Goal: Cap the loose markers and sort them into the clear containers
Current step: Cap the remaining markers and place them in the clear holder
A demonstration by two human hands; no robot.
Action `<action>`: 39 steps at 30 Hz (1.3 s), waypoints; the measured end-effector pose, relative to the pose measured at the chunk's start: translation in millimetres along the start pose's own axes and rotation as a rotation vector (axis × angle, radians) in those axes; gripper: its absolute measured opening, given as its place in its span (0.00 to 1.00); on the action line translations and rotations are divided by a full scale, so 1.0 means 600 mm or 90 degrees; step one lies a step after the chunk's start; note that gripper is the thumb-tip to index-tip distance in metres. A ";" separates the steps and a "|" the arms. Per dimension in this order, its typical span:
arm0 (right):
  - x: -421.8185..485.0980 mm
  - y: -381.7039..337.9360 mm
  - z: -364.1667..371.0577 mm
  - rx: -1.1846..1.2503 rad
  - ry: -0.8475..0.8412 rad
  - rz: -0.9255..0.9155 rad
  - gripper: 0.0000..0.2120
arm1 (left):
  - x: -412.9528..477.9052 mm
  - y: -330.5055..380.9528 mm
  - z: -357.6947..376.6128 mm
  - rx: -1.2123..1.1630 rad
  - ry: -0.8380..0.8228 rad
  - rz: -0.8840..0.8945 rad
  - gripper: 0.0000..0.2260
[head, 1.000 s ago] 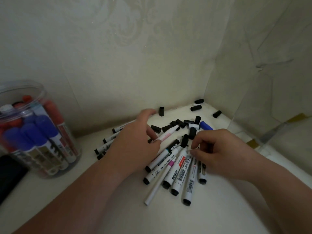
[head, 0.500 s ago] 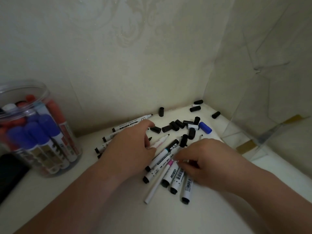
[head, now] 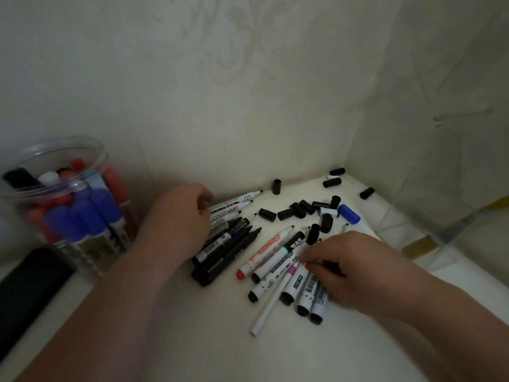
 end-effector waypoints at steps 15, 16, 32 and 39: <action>-0.001 0.011 -0.001 0.015 0.000 0.014 0.14 | 0.022 0.024 0.079 0.002 -0.161 0.018 0.21; -0.001 0.012 0.000 0.017 0.000 0.014 0.14 | 0.026 0.024 0.082 0.030 -0.180 0.017 0.22; -0.002 0.012 -0.001 0.065 -0.005 0.029 0.14 | 0.030 0.038 0.076 0.030 -0.185 0.018 0.07; -0.006 0.007 -0.007 0.091 0.007 0.030 0.12 | -0.015 0.097 0.054 -0.860 -0.196 0.046 0.06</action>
Point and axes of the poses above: each hand's wrist, its own x-axis towards the middle knuckle, its own z-axis out of the palm, y = z × x, the point moved 10 cm from there along x, towards the middle knuckle, and after that the axes turned 11 degrees about -y, right-handed, at the moved point
